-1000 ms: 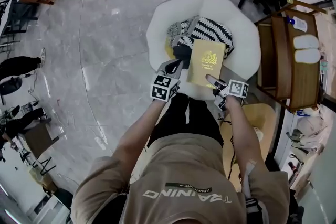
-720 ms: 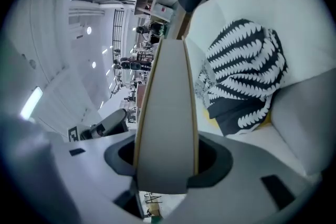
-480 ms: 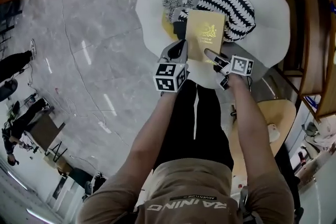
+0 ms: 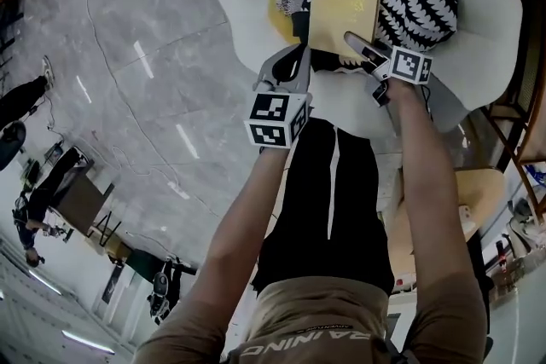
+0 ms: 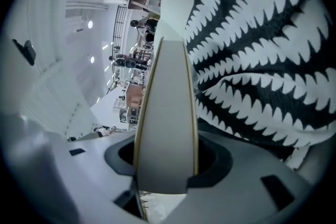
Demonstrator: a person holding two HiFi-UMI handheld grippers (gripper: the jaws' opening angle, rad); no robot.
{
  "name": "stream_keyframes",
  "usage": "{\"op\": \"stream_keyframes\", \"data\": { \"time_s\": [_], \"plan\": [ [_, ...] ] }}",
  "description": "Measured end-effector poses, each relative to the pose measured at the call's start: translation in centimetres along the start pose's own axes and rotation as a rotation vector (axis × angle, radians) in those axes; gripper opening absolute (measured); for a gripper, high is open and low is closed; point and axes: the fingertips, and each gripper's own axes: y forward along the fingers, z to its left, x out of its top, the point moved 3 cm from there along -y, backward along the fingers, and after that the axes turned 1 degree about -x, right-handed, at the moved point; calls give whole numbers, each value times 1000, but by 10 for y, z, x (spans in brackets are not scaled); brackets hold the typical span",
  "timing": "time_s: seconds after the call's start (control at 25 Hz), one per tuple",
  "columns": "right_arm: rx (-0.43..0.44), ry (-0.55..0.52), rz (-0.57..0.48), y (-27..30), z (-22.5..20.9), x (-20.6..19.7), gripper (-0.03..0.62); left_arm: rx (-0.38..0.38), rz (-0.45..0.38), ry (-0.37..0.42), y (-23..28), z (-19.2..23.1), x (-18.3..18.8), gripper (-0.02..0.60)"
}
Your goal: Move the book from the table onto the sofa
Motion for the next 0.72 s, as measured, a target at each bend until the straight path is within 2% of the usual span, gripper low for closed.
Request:
{"op": "stream_keyframes", "data": {
  "time_s": [0.2, 0.4, 0.6, 0.72],
  "plan": [
    [-32, 60, -87, 21, -24, 15, 219, -7, 10, -21, 4, 10, -9, -2],
    [-17, 74, -70, 30, -29, 5, 219, -13, 17, -45, 12, 13, -20, -2],
    [-108, -16, -33, 35, -39, 2, 221, -22, 14, -38, 29, 16, -19, -2],
    [-146, 21, -76, 28, -42, 9, 234, -29, 6, -36, 29, 14, -14, -2]
  ]
}}
